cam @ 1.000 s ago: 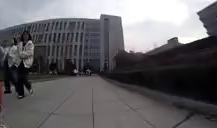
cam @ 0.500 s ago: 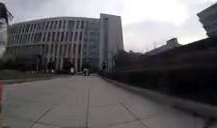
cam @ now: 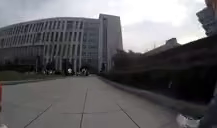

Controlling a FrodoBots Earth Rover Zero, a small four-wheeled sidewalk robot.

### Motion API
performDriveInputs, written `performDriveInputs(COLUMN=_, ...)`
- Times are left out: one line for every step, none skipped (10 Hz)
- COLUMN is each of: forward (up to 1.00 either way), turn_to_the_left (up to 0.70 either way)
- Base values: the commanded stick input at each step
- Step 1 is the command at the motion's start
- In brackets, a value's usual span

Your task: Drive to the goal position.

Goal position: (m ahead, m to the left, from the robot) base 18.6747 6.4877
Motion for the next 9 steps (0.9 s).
performDriveInputs(forward=0.7, turn_to_the_left=0.0)
performDriveInputs(forward=0.7, turn_to_the_left=0.0)
performDriveInputs(forward=0.7, turn_to_the_left=0.0)
performDriveInputs(forward=0.7, turn_to_the_left=0.0)
performDriveInputs(forward=0.7, turn_to_the_left=0.08)
performDriveInputs(forward=0.7, turn_to_the_left=0.35)
performDriveInputs(forward=0.7, turn_to_the_left=0.35)
performDriveInputs(forward=0.7, turn_to_the_left=0.35)
performDriveInputs(forward=0.7, turn_to_the_left=0.35)
